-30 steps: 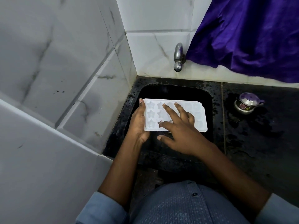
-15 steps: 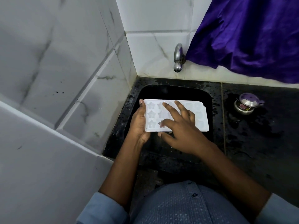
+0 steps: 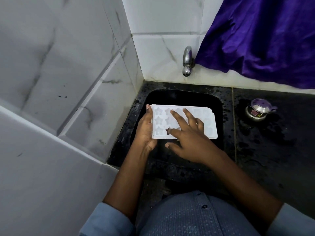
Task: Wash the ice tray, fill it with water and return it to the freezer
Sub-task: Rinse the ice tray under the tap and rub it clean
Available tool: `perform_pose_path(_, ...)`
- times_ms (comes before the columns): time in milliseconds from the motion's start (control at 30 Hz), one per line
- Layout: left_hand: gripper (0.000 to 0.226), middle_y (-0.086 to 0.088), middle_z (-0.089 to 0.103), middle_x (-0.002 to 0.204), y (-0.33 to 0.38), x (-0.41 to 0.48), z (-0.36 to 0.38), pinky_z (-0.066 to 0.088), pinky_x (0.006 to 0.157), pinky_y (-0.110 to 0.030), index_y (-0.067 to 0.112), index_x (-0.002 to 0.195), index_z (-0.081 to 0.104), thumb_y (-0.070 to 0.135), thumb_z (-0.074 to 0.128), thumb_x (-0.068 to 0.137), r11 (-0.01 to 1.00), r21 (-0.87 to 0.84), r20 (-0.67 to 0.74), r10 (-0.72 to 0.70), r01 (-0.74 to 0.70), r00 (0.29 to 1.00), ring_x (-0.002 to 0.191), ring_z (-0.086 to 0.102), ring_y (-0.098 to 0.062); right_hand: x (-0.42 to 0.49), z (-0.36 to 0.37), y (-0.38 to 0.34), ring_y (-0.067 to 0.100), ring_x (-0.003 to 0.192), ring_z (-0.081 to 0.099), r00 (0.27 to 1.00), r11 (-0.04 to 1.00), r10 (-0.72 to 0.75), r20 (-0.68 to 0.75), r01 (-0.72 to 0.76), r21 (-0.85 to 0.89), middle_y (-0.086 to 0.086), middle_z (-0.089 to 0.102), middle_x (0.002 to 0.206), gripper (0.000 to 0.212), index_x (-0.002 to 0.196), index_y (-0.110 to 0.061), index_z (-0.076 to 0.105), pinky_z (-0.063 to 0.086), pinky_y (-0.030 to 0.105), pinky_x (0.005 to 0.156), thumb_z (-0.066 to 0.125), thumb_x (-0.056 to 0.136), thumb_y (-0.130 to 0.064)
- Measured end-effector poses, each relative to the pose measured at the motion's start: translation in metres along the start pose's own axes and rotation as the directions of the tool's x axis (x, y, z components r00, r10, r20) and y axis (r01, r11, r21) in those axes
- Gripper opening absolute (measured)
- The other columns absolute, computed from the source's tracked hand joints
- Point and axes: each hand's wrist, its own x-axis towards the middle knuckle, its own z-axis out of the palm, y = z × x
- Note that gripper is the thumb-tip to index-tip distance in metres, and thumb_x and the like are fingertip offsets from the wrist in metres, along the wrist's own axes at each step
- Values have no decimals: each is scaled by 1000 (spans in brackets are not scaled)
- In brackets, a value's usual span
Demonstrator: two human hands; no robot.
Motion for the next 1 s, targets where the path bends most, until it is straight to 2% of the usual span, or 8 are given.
perform_pose_path(100,80,-24,67,144,-1,0,-1,42,120,-66,7,150,60,71,41,105,999,23,-27,33,-32,999,135,63,-44,-2,1,-1,29,158,-18,1000,1000,-14,-1,14,18,-3,-3,175,53,139,-32,62,0,53,121,55,97,-62)
perform_pose_path(200,80,-24,68,142,-2,-1,-4,49,113,-66,8,150,60,71,40,106,998,38,-14,40,-40,999,132,66,-45,-4,-3,-1,29,160,-10,994,995,-36,-106,45,87,-3,9,175,37,123,-31,70,6,53,122,61,96,-55)
perform_pose_path(267,82,-25,67,143,-2,0,-4,46,115,-69,7,150,60,72,38,105,999,31,-3,31,-31,1000,134,63,-47,-2,-4,0,29,160,-8,988,993,-34,-148,50,104,-2,13,174,31,116,-30,70,8,53,121,62,96,-53)
perform_pose_path(467,78,-24,65,146,-2,0,-5,43,119,-66,7,152,58,68,40,108,999,18,-8,39,-39,999,136,62,-44,-3,2,-1,30,158,-18,1000,1000,1,-2,-1,9,-2,-3,175,51,139,-34,60,3,54,121,55,97,-61)
perform_pose_path(600,79,-24,68,143,-3,0,-6,49,114,-64,7,151,59,70,40,106,998,28,-5,48,-48,999,133,65,-44,-3,1,0,28,160,-12,996,996,-27,-82,34,79,-4,7,175,41,127,-31,68,5,52,121,60,96,-56)
perform_pose_path(667,79,-25,67,144,-3,1,-5,46,115,-67,7,151,59,70,39,106,999,23,-3,47,-47,999,134,64,-45,-1,0,1,29,160,-10,993,995,-24,-118,36,96,-3,10,175,36,121,-30,69,6,51,120,62,95,-53)
perform_pose_path(867,76,-24,65,146,-1,3,-7,40,121,-67,6,152,57,66,40,108,998,13,-1,55,-55,998,138,61,-44,0,2,-1,30,158,-21,1000,1000,-2,11,2,-2,-2,-6,175,52,143,-34,57,2,54,122,55,97,-60)
perform_pose_path(1000,79,-26,64,147,-3,4,-9,42,118,-68,7,151,59,70,42,106,999,15,-8,38,-38,999,136,62,-46,-1,-1,-1,29,160,-10,992,995,-47,-116,56,79,-3,10,175,38,125,-30,69,8,53,121,59,96,-52)
